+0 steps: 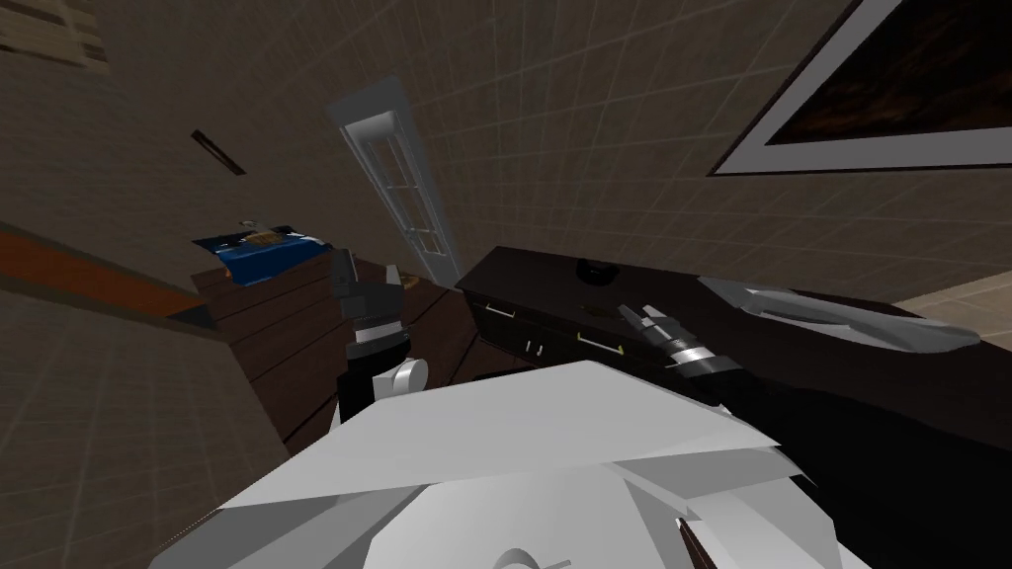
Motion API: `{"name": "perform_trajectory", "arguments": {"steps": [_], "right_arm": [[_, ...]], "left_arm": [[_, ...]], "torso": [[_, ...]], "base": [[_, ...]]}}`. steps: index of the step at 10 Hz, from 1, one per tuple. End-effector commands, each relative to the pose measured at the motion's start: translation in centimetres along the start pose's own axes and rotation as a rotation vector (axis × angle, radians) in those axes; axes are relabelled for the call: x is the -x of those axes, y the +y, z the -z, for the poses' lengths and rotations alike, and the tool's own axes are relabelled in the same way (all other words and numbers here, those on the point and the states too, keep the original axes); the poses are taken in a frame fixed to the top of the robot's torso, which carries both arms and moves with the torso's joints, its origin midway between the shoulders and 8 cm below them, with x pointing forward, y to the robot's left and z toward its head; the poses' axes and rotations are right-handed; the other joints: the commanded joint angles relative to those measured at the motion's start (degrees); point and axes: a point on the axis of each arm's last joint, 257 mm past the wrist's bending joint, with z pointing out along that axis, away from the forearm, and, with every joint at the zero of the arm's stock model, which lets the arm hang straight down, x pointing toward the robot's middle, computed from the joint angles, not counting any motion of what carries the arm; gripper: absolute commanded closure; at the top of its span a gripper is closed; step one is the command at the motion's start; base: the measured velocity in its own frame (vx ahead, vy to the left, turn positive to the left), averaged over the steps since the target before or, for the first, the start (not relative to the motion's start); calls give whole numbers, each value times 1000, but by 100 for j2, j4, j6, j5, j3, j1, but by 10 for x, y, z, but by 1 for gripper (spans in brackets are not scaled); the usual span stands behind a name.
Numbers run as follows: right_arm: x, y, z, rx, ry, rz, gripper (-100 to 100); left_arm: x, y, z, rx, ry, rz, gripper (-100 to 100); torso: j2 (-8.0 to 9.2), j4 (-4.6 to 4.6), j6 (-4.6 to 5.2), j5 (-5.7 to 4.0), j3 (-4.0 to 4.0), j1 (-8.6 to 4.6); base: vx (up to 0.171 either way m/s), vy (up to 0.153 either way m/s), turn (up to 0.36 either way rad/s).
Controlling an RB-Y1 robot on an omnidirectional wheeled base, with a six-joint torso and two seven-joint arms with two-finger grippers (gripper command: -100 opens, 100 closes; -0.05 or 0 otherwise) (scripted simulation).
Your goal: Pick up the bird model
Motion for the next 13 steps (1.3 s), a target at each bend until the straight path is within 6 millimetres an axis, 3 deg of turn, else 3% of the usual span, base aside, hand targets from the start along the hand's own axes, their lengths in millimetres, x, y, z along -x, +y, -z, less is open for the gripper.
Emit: {"name": "perform_trajectory", "arguments": {"steps": [1,3,4,6,7,10,11,13], "right_arm": [[-14,-28,16,-43,91,120,-100],[-26,-57,36,-83,202,260,-100],[-29,-58,41,-88,216,260,-100],[-40,-85,63,-117,330,393,-100],[-41,-86,66,-119,336,394,-100],[-55,-123,102,-142,509,579,-100],[-56,-123,106,-144,518,579,-100],[-64,-145,132,-145,632,692,-100]], "left_arm": [[0,0,0,0,0,0,0],[0,0,0,0,0,0,0],[0,0,0,0,0,0,0],[0,0,0,0,0,0,0],[0,0,0,0,0,0,0],[0,0,0,0,0,0,0],[0,0,0,0,0,0,0],[0,0,0,0,0,0,0]], "torso": [[0,0,0,0,0,0],[-4,-1,1,-1,-2,-2],[-5,-1,0,-1,-3,-1],[-2,0,3,-2,-1,-3],[-6,-1,0,-2,-3,-3],[-8,-1,2,-2,-4,-4],[-12,-2,2,-2,-7,-5],[-7,-1,4,-3,-4,-5]], "base": [[6,33,314],[11,39,306],[9,20,60],[12,30,227],[14,17,94],[22,26,237],[23,16,93],[22,19,212]]}}
